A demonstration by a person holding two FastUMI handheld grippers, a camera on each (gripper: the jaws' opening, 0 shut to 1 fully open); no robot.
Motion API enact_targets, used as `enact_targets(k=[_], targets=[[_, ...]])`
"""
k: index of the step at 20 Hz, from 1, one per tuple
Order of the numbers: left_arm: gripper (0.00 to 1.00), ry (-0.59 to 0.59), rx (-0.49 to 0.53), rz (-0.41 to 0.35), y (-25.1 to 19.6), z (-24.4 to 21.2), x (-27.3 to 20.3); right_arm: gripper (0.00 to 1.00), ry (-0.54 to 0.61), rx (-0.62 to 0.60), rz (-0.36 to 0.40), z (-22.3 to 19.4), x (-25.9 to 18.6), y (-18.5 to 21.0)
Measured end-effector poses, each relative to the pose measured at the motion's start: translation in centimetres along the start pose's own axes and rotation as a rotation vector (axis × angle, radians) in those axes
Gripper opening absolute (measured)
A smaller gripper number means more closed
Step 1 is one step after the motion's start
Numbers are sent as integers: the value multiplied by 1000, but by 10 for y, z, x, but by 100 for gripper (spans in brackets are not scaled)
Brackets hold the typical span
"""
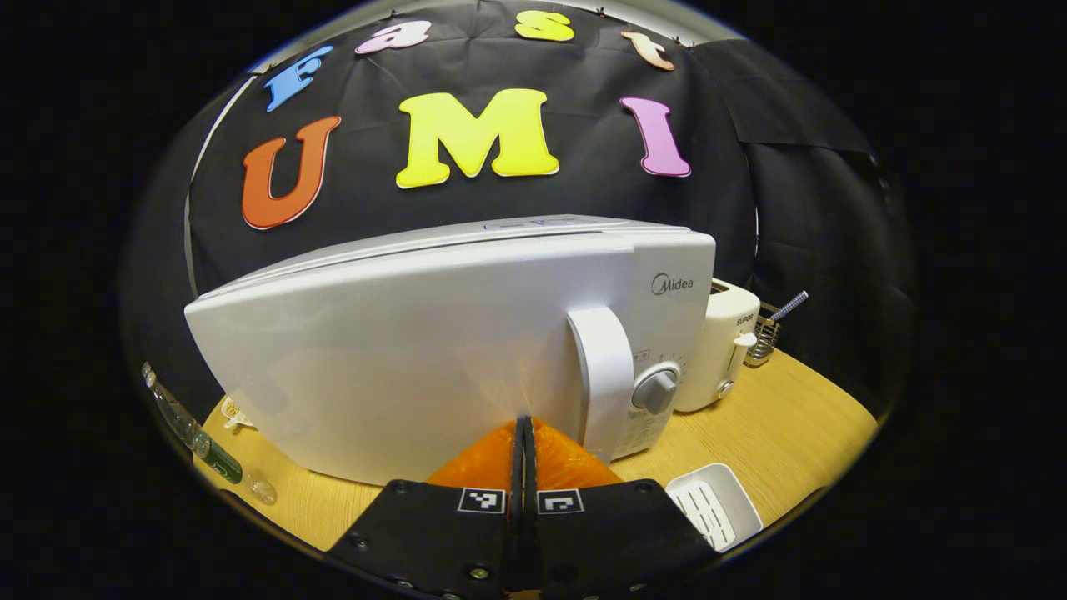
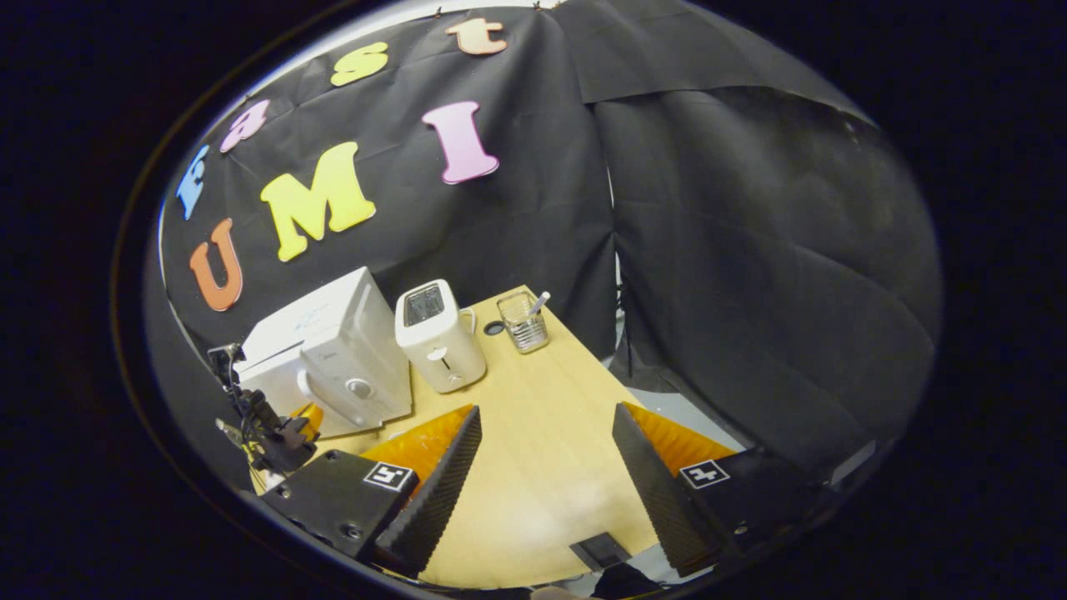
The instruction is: Open the microwave oven with the left hand, put the food in, and close the microwave oven.
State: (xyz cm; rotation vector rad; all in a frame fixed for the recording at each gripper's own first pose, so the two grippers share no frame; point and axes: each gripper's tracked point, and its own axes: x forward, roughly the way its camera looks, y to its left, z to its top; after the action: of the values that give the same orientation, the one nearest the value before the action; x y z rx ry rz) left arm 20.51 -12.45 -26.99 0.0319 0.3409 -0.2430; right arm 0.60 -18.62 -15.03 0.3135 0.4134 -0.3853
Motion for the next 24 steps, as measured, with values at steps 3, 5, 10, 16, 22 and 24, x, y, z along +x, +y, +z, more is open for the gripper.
enact_targets(k=[3,5,10,16,22,24], targets=[[0,1,-10,-1,-2,0,4,100,0,1,8,2,0,3],[0,7,-31,10,0,3,10,100,-1,-2,11,4,1,3],[0,22,-39,16,-2,0,9,100,24,-21,21,5,4,6],[0,32,-71,94,21,3,-33,100,18,-71,74,17,13,22],[60,24,-124,134,33,7,-94,100,3,-103,151,20,17,48],[96,2,-89,163,40,13,-112,100,-8,-129,160,20,13,54]])
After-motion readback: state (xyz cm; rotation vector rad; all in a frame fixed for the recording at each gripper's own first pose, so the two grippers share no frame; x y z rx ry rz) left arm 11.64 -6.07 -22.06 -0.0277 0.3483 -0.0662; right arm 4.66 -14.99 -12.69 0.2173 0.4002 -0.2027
